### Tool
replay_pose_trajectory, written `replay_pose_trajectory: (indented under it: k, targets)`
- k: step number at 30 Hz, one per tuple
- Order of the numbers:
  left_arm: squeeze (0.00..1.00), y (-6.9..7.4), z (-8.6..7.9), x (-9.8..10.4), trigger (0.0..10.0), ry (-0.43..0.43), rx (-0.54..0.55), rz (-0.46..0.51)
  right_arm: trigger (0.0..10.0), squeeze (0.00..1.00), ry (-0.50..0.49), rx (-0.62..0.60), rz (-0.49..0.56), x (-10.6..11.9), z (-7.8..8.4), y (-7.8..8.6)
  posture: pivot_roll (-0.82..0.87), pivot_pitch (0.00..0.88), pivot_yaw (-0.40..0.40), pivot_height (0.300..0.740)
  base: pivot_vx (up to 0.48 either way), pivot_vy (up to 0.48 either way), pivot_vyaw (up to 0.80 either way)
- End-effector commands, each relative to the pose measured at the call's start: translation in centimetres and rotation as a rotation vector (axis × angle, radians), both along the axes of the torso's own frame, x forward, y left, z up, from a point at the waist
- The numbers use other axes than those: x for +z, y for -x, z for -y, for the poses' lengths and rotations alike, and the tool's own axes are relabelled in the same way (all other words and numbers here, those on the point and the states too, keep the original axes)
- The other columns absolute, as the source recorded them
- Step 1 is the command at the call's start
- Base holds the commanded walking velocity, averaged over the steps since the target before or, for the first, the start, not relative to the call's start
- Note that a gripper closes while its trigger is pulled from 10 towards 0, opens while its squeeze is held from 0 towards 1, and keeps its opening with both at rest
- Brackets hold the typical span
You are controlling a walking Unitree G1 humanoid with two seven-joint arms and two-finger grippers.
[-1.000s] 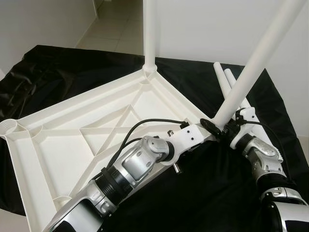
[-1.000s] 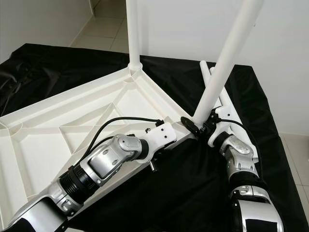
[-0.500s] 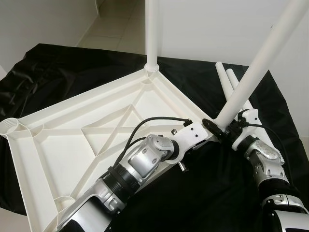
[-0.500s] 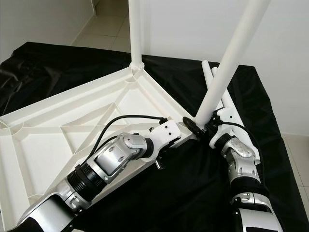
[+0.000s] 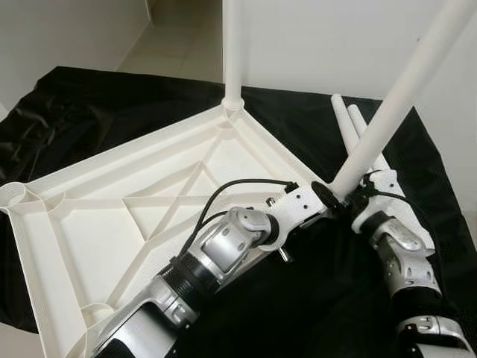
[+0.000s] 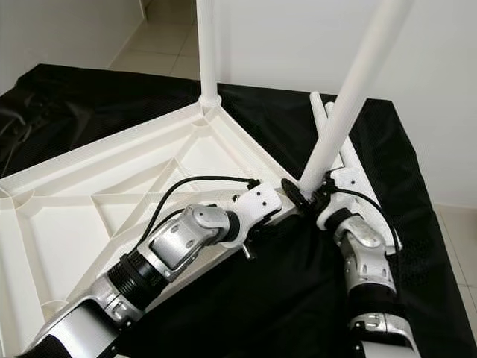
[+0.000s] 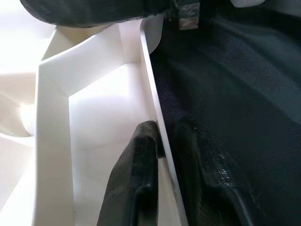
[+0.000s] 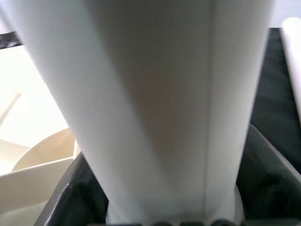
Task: Building children table
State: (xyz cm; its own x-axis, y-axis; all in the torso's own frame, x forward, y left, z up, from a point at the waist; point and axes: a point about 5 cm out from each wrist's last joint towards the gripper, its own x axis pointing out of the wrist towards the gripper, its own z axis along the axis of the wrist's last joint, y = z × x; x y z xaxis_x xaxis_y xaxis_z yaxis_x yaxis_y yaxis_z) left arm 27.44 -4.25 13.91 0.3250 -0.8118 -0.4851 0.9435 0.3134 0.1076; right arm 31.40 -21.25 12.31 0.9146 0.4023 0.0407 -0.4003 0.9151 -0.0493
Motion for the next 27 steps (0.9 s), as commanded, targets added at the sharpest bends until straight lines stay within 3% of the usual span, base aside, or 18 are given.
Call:
replay_pose_trajectory:
  k: [1,4,5,8,11,18,22,24,27]
  targets:
    - [0.00,1.7,0.9,-2.3,10.0,-0.053,-0.070,-0.087,0.0,0.00,-0.024,-0.005,-0.039,-0.6,-1.6,0.0,-0.06,0.093,0.003,0.740,0.000,0.000,0.00]
    - [0.00,1.8,1.0,-2.4,10.0,-0.056,-0.080,-0.087,0.0,0.00,-0.031,-0.027,-0.035,-0.4,-2.0,0.1,-0.06,0.095,0.001,0.740,0.000,0.000,0.00]
    - [0.00,2.0,1.1,-2.4,10.0,-0.059,-0.091,-0.086,0.0,0.00,-0.060,-0.063,-0.026,0.0,-3.3,0.4,-0.06,0.097,0.002,0.740,0.000,0.000,0.00]
    - [0.00,2.0,1.2,-2.4,10.0,-0.059,-0.096,-0.084,0.0,0.00,-0.102,-0.115,-0.044,0.1,-4.0,0.5,-0.07,0.099,0.003,0.740,0.000,0.000,0.00]
    - [0.00,1.9,1.2,-2.3,10.0,-0.052,-0.090,-0.081,0.0,0.00,-0.134,-0.288,-0.058,0.2,-4.4,0.7,-0.07,0.098,0.002,0.740,0.000,0.000,0.00]
    - [0.00,1.7,1.2,-2.3,10.0,-0.058,-0.084,-0.071,0.0,0.00,-0.173,-0.540,-0.059,0.6,-4.9,1.3,-0.08,0.098,0.000,0.740,0.000,0.000,0.00]
    - [0.00,1.5,1.1,-2.3,10.0,-0.058,-0.080,-0.069,0.0,0.00,-0.186,-0.554,-0.081,0.6,-5.3,1.5,-0.08,0.098,-0.002,0.740,0.000,0.000,0.00]
    - [0.00,1.2,0.9,-2.2,10.0,-0.058,-0.069,-0.066,0.0,0.00,-0.182,-0.571,-0.110,0.5,-6.6,1.7,-0.07,0.100,-0.004,0.740,0.000,0.000,0.00]
    - [0.00,1.2,0.7,-2.2,10.0,-0.058,-0.066,-0.068,0.0,0.00,-0.177,-0.571,-0.113,0.5,-7.0,1.8,-0.07,0.099,-0.004,0.740,0.000,0.000,0.00]
